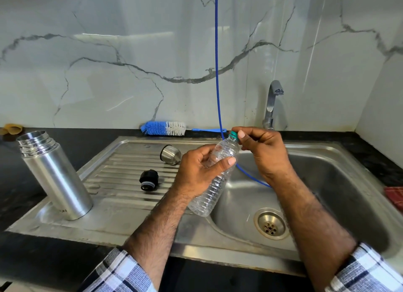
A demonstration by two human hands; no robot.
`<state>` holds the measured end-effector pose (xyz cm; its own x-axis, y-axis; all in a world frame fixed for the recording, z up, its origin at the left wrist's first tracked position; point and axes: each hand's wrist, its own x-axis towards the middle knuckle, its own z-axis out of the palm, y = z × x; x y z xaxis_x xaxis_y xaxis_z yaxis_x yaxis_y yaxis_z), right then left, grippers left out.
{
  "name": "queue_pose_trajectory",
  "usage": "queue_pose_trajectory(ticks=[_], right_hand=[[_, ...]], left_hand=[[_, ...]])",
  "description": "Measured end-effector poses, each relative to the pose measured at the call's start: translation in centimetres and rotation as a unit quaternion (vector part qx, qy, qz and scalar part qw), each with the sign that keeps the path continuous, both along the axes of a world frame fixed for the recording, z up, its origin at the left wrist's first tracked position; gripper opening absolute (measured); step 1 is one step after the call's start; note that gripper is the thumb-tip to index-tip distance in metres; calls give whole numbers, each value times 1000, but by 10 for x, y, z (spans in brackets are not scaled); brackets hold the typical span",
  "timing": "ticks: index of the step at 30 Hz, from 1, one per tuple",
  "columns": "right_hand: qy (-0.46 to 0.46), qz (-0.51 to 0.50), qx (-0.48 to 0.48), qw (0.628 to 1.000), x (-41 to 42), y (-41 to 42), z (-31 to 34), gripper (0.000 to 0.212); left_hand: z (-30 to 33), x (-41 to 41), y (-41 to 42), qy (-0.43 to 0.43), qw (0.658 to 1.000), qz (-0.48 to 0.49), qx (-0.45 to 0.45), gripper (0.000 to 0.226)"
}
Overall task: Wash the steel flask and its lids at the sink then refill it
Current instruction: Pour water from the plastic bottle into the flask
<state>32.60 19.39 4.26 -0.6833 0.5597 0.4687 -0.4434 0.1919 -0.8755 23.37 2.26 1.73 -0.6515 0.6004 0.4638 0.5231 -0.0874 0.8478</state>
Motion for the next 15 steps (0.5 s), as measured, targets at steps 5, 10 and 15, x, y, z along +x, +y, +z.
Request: queue_pose_trajectory(ticks=[5,10,15], right_hand=[[18,-20,-12,1000,-3,-3,-2,12],[21,-44,19,999,-3,-5,-1,8],[21,-16,58,998,-1,0,-2,13]], left_hand=[[-3,-2,1,1,1000,13,13,52],[-5,-2,2,31,999,24,6,46],[4,4,0,-44,999,-27,8,29]])
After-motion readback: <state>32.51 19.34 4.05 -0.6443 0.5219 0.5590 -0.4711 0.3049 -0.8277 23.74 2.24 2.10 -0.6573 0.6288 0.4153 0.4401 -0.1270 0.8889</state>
